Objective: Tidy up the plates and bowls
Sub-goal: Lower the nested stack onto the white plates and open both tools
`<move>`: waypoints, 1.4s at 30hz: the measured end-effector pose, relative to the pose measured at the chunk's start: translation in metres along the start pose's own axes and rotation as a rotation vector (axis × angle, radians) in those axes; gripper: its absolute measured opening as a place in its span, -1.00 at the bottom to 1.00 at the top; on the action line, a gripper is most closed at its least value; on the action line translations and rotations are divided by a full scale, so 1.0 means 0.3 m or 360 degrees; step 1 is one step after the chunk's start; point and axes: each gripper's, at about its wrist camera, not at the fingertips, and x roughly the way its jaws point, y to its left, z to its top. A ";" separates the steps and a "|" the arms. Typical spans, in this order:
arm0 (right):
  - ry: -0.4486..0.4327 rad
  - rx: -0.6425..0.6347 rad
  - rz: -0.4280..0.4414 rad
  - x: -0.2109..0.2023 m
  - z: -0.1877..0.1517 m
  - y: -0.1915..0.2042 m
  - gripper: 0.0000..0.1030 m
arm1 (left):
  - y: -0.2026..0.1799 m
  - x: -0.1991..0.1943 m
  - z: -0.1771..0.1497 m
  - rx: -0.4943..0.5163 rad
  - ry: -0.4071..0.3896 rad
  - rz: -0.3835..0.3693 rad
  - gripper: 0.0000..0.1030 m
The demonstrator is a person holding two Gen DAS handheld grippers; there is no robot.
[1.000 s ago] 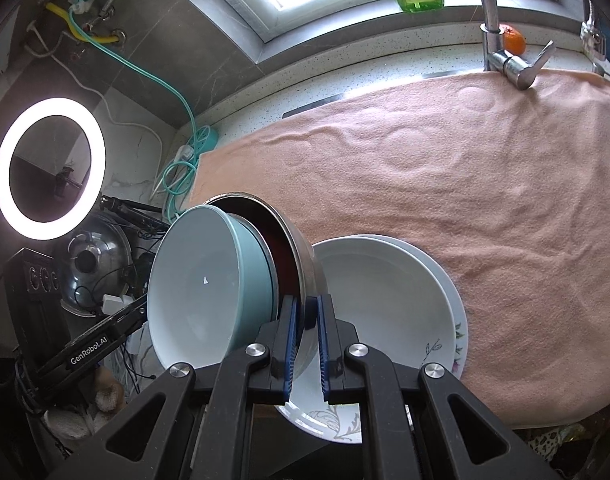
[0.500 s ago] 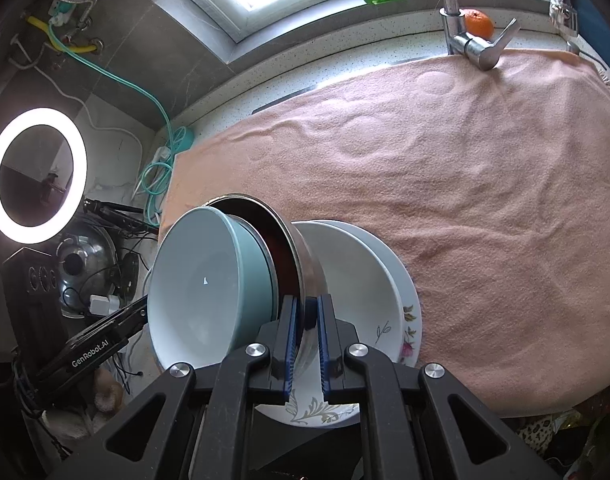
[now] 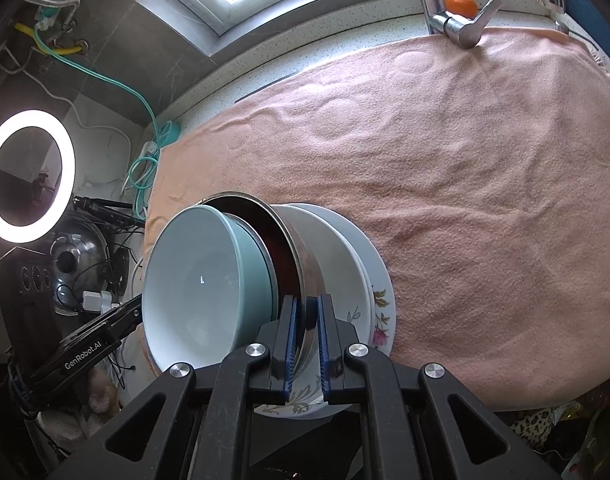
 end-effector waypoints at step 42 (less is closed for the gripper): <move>0.0003 -0.0130 0.0000 -0.017 0.001 -0.009 -0.76 | -0.003 -0.050 -0.037 -0.0079 -0.0098 0.0108 -0.65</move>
